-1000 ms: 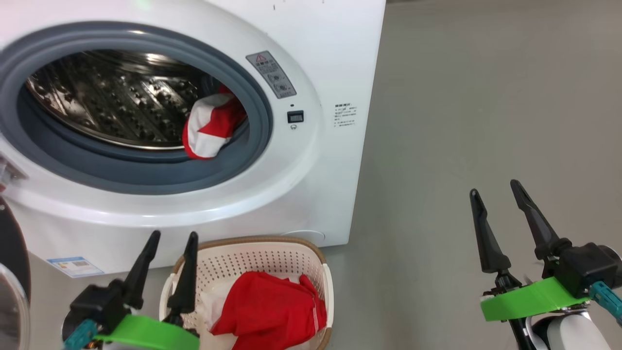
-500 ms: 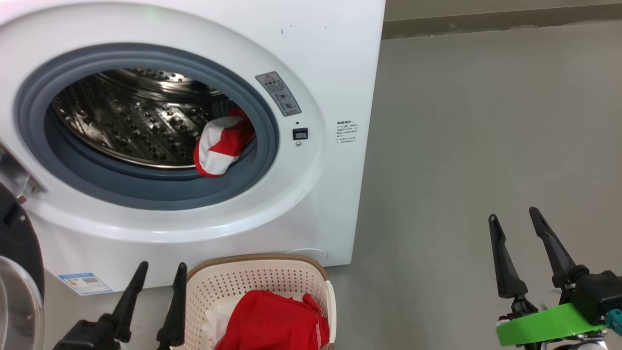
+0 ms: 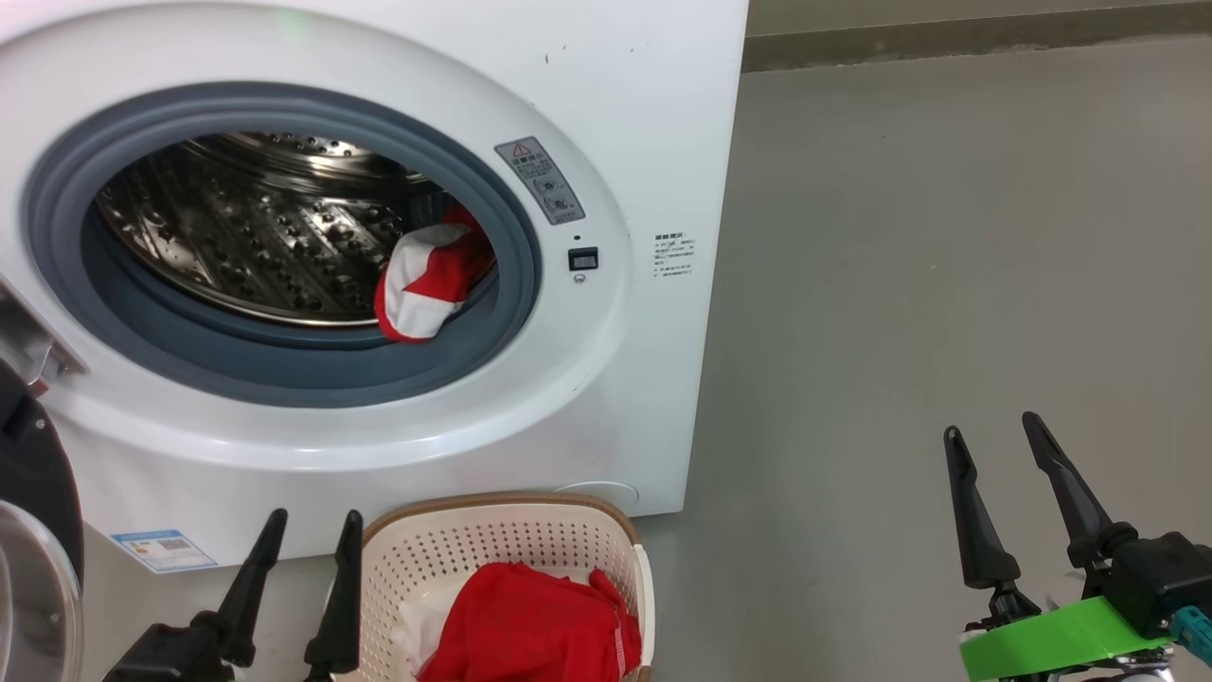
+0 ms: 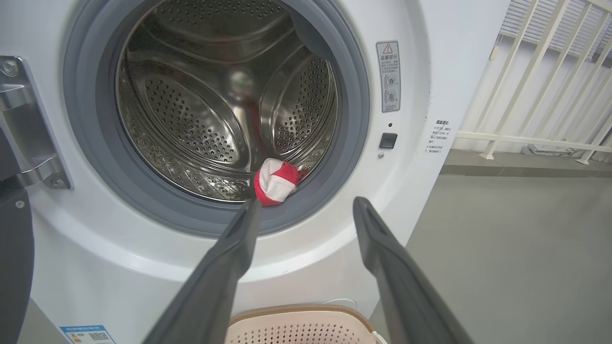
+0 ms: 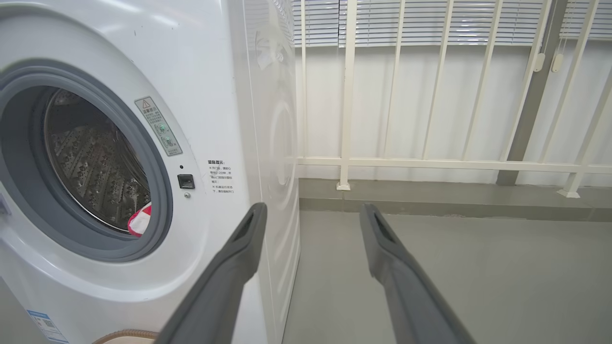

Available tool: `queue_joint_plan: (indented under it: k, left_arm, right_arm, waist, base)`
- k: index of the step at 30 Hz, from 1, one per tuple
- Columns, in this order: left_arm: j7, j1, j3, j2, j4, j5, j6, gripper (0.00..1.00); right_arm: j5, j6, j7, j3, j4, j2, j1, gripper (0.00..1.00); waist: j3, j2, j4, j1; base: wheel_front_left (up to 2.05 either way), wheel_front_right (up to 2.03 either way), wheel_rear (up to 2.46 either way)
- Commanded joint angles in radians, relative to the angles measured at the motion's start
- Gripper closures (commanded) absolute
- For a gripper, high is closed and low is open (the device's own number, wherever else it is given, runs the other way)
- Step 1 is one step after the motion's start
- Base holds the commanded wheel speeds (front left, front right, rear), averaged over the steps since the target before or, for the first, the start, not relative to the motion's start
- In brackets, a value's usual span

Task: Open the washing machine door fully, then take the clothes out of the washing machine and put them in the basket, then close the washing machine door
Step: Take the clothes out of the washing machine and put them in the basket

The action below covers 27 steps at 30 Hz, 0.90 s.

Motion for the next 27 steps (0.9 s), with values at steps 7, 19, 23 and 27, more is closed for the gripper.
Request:
queue_joint_plan:
  k: [7, 19, 23, 27]
  left_arm:
    - [-0.012, -0.008, 0.050, 0.006, -0.035, 0.005, -0.005, 0.00]
    - [-0.012, -0.065, 0.061, 0.002, -0.005, -0.002, -0.006, 0.00]
    - [-0.012, -0.125, 0.081, -0.003, 0.027, -0.015, -0.006, 0.00]
    - [-0.012, -0.200, 0.082, -0.003, 0.075, -0.039, -0.006, 0.00]
  right_arm:
    - [-0.005, 0.005, -0.006, 0.030, -0.018, -0.009, -0.029, 0.00]
    - [-0.004, 0.005, -0.006, 0.033, -0.024, -0.009, -0.049, 0.00]
    - [-0.007, 0.005, -0.006, 0.041, -0.028, -0.013, -0.073, 0.00]
    - [-0.010, 0.005, -0.006, 0.050, -0.031, -0.018, -0.101, 0.00]
  waist:
    - [0.007, 0.0000, 0.001, 0.0000]
    - [0.053, 0.0000, 0.005, 0.0000]
    - [0.094, 0.0000, 0.003, 0.0000]
    - [0.139, 0.0000, -0.001, 0.0000]
  base:
    - [0.00, 0.00, 0.00]
    - [0.00, 0.00, 0.00]
    - [0.00, 0.00, 0.00]
    - [0.00, 0.00, 0.00]
